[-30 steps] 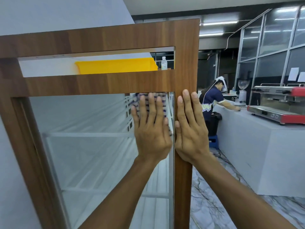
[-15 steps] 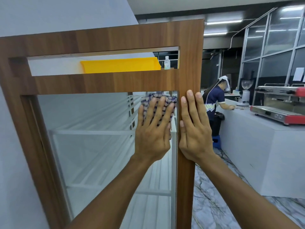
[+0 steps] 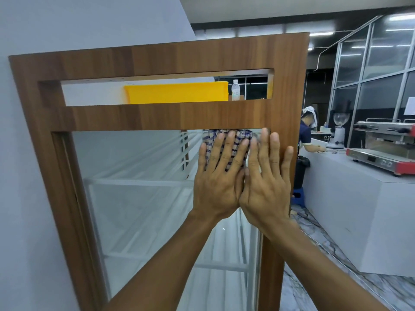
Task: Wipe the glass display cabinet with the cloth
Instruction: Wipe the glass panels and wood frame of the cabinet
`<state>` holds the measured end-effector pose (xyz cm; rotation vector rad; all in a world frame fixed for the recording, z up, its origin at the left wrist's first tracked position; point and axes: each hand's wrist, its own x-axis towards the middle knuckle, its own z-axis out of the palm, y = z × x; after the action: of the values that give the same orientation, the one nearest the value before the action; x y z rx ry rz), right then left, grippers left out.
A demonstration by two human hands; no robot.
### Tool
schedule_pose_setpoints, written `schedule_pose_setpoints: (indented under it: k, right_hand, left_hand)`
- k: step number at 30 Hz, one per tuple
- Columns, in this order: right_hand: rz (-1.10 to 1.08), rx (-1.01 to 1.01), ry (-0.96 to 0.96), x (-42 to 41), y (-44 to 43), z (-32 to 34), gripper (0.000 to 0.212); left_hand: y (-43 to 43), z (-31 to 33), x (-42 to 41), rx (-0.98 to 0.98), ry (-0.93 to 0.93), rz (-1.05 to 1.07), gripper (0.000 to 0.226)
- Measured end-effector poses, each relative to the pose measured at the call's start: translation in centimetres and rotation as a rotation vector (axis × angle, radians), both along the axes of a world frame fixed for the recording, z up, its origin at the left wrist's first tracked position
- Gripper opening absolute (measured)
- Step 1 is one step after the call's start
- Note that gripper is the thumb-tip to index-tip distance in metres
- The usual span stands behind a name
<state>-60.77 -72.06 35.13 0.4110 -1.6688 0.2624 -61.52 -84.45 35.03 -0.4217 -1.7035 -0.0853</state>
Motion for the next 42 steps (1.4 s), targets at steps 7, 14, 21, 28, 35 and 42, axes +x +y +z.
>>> schedule_pose_setpoints:
  k: [7,14,21,28,35,42]
  right_hand:
    - [-0.048,0.016,-0.034,-0.7,-5.9,0.1,0.058]
    - [-0.025,0.111,-0.011,-0.6,-16.9,0.2,0.058]
    - [0.015,0.095,-0.010,-0.2,-24.7,-0.4,0.057]
    - [0.020,0.119,-0.015,-0.3,-23.3,-3.0,0.052]
    - [-0.037,0.083,-0.015,-0.9,-19.2,-5.0,0.056]
    - [-0.045,0.039,-0.015,-1.2,-15.4,-4.8,0.055]
  left_hand:
    - [-8.1,0.1,0.4,0.003,0.014,0.017,0.052]
    - [-17.8,-0.2,1.1,0.078,0.011,0.039,0.052]
    - [-27.1,-0.8,1.5,0.198,0.028,0.085,0.057]
    - [-24.8,-7.3,2.7,0.177,-0.078,0.044,0.056]
    - [-23.3,-5.4,1.9,0.341,-0.034,0.046,0.055]
    - [-18.3,-4.4,1.3,0.104,-0.008,-0.012,0.052]
